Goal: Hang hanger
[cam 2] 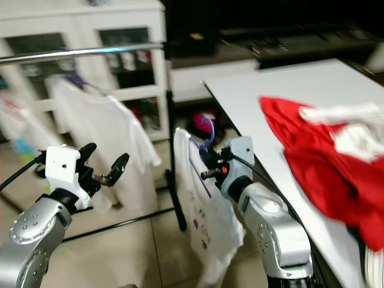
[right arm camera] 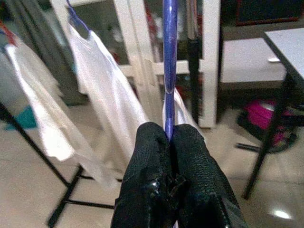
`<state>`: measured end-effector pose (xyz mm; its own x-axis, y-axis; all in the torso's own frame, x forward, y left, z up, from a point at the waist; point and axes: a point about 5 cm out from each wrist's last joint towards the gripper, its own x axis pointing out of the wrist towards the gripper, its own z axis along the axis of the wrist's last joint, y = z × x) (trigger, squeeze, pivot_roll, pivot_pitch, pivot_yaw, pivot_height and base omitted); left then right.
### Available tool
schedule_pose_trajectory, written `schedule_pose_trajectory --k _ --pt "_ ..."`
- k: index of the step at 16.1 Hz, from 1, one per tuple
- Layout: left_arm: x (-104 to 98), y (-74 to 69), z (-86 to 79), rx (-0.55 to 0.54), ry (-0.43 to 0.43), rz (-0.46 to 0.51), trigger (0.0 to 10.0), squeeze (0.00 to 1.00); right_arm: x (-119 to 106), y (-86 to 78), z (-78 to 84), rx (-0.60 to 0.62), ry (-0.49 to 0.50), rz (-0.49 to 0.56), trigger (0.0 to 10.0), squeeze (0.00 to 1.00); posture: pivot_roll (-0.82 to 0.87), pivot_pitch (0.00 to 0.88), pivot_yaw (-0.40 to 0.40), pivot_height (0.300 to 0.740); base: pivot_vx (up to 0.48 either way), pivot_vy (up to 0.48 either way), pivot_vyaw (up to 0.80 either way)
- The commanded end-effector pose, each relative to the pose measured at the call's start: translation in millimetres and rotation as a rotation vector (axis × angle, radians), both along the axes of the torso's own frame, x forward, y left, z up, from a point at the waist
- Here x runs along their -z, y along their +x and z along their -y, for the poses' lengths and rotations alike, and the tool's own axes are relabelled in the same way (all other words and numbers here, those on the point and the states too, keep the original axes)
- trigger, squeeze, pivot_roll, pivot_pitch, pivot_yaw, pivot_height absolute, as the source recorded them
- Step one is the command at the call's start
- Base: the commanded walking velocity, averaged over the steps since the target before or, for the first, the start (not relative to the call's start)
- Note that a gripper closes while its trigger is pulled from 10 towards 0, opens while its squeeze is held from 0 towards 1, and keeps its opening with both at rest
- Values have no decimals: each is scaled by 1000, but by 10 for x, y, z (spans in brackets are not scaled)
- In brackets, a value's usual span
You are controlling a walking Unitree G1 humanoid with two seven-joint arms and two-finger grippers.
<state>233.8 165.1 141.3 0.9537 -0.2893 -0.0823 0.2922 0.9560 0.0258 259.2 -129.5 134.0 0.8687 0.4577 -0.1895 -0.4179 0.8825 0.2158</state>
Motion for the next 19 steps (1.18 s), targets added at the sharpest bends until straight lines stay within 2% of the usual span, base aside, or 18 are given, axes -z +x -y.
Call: schedule_pose_trajectory --k 1,3,7,19 --pt "4 8 47 27 -11 -16 10000 0 -51 15 57 37 19 13 10000 0 -109 0 33 740 0 0 0" --pt "2 26 64 39 -3 -18 10000 0 -51 48 93 76 -22 15 10000 0 -116 0 37 740 0 0 0" --pt "24 26 88 55 -5 -35 10000 0 -76 42 90 86 0 25 10000 0 -120 0 37 740 0 0 0" --pt "25 42 78 56 1 -40 10000 0 -92 51 46 54 -16 33 10000 0 -118 0 26 740 -293 0 0"
